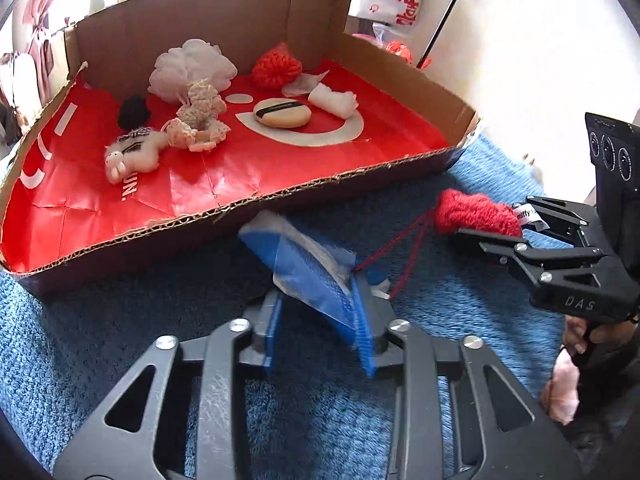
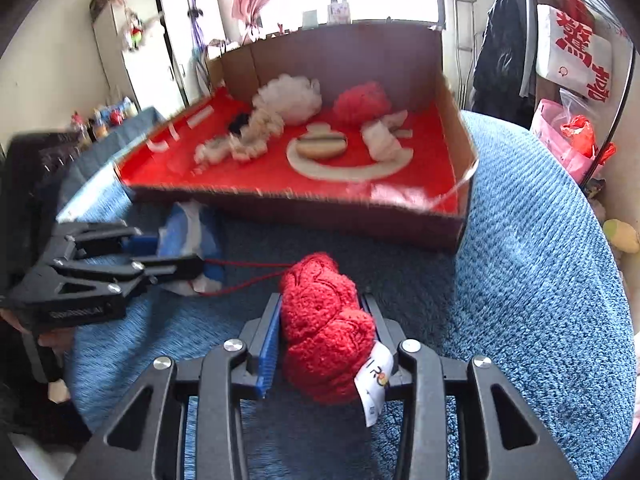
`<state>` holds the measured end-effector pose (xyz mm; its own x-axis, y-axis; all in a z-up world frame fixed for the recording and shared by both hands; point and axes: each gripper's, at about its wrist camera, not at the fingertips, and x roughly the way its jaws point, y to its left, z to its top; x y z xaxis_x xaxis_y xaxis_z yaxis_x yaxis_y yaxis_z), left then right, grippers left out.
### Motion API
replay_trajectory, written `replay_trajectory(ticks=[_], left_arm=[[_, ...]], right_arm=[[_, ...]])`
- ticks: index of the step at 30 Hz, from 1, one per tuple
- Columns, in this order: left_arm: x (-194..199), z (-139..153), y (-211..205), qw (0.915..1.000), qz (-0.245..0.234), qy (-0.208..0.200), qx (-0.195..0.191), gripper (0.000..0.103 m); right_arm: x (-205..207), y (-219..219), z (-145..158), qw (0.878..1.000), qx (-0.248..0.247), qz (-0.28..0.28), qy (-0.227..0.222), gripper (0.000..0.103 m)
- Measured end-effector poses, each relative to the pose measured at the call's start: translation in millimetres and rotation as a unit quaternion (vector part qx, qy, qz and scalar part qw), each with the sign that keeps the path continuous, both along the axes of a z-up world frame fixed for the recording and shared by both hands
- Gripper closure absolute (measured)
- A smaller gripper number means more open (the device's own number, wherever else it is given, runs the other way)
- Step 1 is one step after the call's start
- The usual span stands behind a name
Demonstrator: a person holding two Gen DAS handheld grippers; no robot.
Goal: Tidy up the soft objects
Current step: 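Grasp the blue-and-white tissue pack with the left tool while the right tool holds the red ball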
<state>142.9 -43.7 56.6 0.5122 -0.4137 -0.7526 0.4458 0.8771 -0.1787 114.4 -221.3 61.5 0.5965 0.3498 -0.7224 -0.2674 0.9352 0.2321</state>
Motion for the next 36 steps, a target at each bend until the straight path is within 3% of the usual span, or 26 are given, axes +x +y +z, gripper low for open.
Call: replay_trajectory(ticks=[3,10,17,20,28,31,33,36], left_arm=[[-6.3,10.5,4.0,0.9997,-0.009,-0.006,-0.024,0.078],[-15.8,25.4,15.7,0.9991,-0.009,-0.025,-0.034,0.078],[-18.3,17.2,31.7,0.9993,0.008,-0.022,-0.03,0.078],[-18.5,12.8,35.2,0.9994,0.01,-0.016,-0.028,0.084],[-12.3,-0.7,38.0,0.9995,0.029,0.008,-0.014,0.082],[-9.1,-6.0,37.4,0.9991,0.033,0.022,-0.014,0.072],[-9.8,-6.2,36.6,0.9991,0.031,0.022,-0.018,0.037],[-13.9,-1.6,32.7,0.9994,0.028,0.003,-0.017,0.032]], right_arm=[[-4.3,-0.8,15.2,1.0,0.003,-0.004,-0.023,0.063],[-5.2,-2.8,36.0,0.998,-0.005,-0.023,-0.05,0.063],[-5.1,-10.6,29.9,0.999,0.001,-0.038,-0.034,0.063],[-6.4,-10.4,28.5,0.999,0.003,-0.037,-0.031,0.063],[-5.2,-7.9,19.5,0.999,0.005,-0.038,-0.016,0.062],[-5.3,-6.9,10.7,0.999,0.007,-0.037,-0.001,0.06],[-6.3,-6.1,4.2,0.999,0.007,-0.039,0.007,0.058],[-7.1,-5.2,-4.5,0.999,0.006,-0.04,0.017,0.048]])
